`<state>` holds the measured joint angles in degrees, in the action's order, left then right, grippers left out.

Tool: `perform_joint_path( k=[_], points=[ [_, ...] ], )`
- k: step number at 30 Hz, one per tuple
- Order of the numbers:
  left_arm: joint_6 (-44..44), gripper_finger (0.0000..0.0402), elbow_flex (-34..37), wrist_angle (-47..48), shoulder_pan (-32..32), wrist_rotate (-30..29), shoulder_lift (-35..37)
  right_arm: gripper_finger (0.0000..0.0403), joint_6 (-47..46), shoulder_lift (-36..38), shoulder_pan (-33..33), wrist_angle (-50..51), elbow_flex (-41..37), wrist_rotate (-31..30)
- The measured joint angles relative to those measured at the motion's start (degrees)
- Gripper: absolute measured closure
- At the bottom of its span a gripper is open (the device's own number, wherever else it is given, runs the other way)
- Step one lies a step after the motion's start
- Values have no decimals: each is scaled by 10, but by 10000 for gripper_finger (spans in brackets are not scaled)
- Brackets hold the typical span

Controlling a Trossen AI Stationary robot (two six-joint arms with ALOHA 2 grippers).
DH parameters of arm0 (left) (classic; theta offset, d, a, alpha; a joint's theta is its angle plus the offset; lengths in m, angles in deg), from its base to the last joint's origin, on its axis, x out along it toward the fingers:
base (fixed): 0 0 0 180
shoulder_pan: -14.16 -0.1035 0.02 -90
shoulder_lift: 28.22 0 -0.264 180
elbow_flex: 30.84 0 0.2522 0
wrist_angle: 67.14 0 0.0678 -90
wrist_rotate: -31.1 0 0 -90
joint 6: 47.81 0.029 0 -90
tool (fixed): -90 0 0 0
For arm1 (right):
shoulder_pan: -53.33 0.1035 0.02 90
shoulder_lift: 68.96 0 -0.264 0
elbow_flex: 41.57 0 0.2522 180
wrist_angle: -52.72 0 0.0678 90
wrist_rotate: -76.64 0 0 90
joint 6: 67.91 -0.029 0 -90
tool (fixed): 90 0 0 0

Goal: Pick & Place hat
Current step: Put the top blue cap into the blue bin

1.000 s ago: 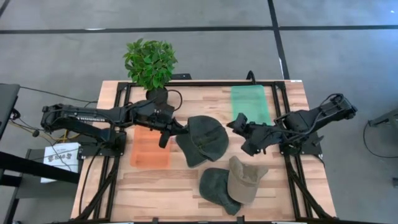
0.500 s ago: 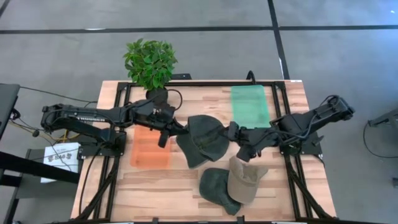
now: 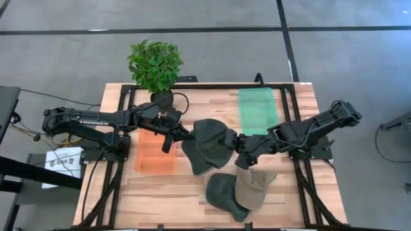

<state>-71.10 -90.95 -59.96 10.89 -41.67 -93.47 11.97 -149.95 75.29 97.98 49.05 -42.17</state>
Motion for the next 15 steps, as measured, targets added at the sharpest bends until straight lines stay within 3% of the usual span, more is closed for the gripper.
perform_joint_path(
  k=[4, 15],
  points=[
    [0, 378, 0, 0, 0, -5, 0, 393, -3, 0, 0, -5, 0, -6],
    [0, 356, 0, 4, -1, -69, 0, 398, -28, 1, 1, -5, 0, -16]
  ],
)
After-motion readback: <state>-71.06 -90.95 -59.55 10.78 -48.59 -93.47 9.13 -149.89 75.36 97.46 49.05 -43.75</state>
